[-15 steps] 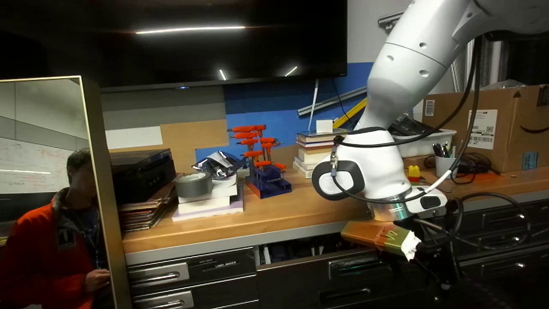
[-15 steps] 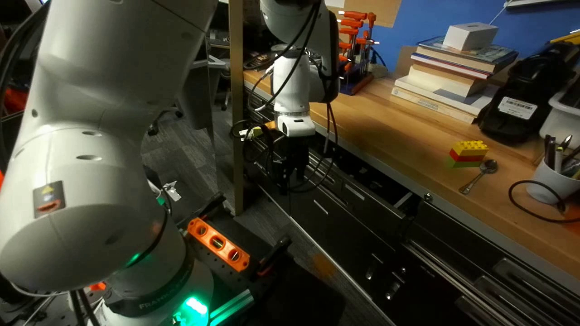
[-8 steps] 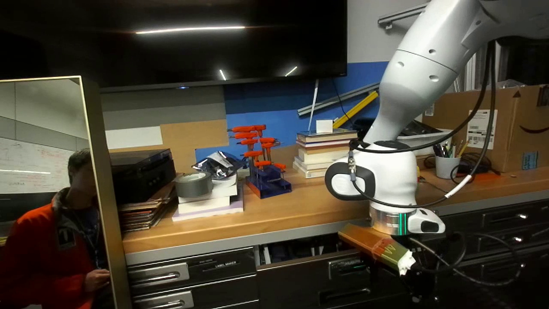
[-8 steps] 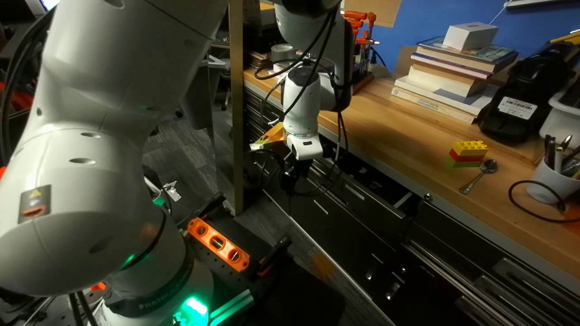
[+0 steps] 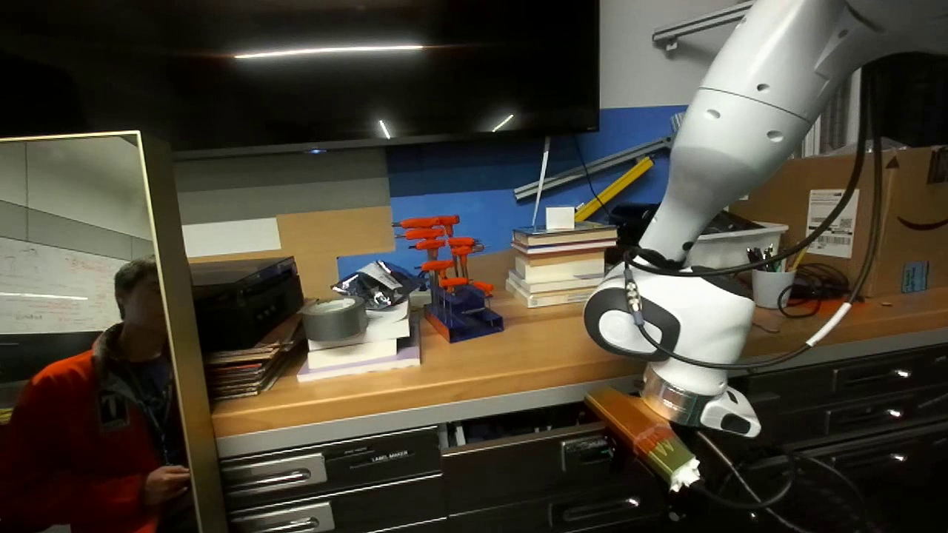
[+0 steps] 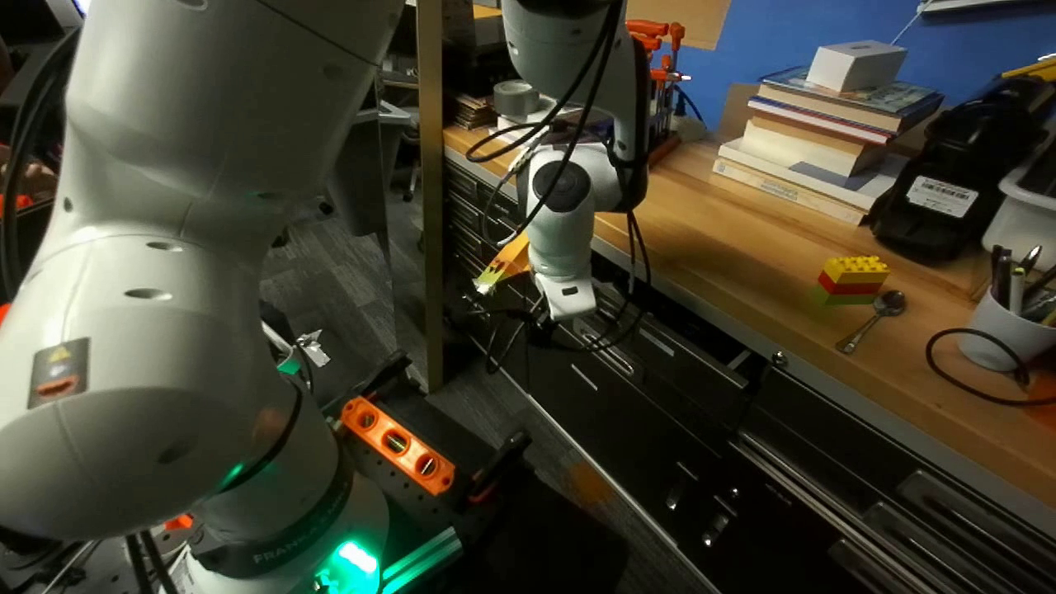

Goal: Place the black objects inside the open drawer, push the drawer closed

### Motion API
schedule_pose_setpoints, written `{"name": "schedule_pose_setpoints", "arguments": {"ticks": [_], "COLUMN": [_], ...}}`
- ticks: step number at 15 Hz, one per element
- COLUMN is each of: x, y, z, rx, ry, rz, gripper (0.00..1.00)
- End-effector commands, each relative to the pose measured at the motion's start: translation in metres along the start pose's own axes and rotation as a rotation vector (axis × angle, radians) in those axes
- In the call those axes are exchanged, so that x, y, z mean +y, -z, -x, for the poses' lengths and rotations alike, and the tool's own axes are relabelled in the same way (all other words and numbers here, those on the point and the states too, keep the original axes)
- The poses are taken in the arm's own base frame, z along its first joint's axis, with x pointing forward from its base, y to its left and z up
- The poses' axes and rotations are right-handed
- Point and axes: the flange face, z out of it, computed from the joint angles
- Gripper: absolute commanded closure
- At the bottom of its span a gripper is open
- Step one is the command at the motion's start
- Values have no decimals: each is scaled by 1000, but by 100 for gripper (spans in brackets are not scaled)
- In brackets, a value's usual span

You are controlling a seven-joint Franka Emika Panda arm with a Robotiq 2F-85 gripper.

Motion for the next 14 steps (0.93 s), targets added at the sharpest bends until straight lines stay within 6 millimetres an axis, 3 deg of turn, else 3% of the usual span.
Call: {"name": "schedule_pose_setpoints", "arguments": {"ticks": [1,4,7,10,14], "x": [-26,-43,-53,-53,-48], "y": [8,1,-9,-17,-9], "z": [-12,-18,-11,-5,-2], "rx": [-7,25,40,51,85], "ry": [-44,-44,-41,-46,-4], "rz": [-155,-231,-279,-300,-271], "gripper": [0,0,0,0,0]}}
